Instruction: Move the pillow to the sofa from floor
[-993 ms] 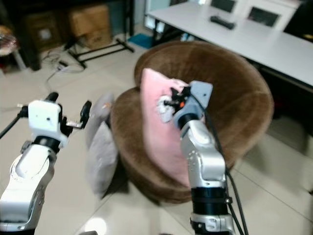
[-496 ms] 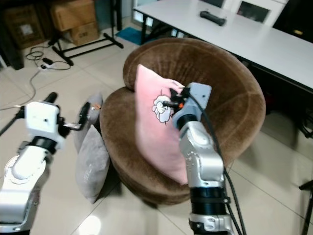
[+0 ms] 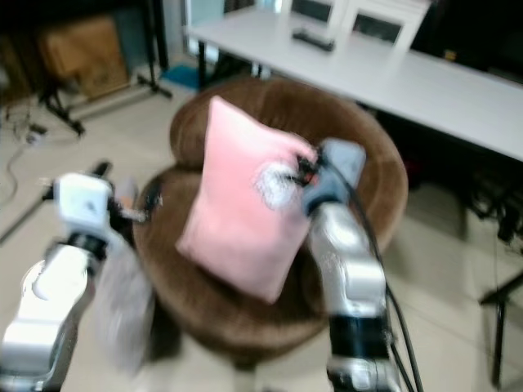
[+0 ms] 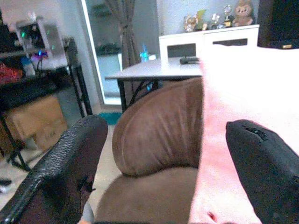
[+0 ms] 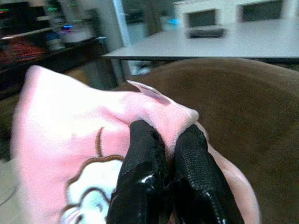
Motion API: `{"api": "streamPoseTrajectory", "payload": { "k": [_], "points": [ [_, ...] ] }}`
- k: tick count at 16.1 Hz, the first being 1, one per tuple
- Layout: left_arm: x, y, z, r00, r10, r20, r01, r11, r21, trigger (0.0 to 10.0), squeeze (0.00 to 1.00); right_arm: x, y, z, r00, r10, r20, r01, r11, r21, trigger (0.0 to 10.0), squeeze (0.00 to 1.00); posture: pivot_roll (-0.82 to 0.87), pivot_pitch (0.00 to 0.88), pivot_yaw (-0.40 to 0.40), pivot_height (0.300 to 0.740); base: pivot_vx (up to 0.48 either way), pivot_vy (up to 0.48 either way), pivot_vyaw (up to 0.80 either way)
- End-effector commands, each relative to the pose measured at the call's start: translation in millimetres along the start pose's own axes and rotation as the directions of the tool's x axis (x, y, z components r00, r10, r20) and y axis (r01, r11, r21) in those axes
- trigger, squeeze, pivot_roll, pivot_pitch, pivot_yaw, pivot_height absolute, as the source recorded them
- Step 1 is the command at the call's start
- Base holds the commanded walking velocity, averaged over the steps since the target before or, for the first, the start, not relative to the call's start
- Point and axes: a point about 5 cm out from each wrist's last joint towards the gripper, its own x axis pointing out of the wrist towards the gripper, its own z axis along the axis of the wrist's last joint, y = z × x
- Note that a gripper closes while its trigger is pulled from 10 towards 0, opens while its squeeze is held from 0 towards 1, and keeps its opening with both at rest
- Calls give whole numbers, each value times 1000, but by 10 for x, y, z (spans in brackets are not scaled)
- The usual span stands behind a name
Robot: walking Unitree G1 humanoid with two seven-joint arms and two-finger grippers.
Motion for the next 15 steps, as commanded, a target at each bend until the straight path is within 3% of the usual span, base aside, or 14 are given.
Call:
{"api": "streamPoseTrajectory", "payload": {
  "k": [1, 6, 13, 15],
  "points": [
    [2, 40, -1, 1000, -1, -7, 1, 1000, 9, 10000, 0, 16, 118, 158, 996, 38, 82, -38, 999, 1, 10000, 0, 58, 0, -70, 740, 300, 0, 0],
    [67, 16, -19, 997, -72, -19, 73, 997, 28, 10000, 0, -65, 59, 150, 995, 2, 97, 0, 1000, -14, 10000, 0, 27, 0, 3, 740, 301, 0, 0],
    [52, 26, -21, 996, -84, -28, 85, 995, 48, 10000, 0, -41, 389, 147, 974, 218, 63, -216, 975, -47, 10000, 0, 37, 0, 17, 740, 241, 0, 0],
    [14, 12, -49, 996, -73, -41, 75, 996, 51, 10000, 0, -33, 466, 148, 961, 273, 37, -270, 961, -61, 10000, 0, 55, 0, -25, 740, 0, 0, 0]
  ]
}}
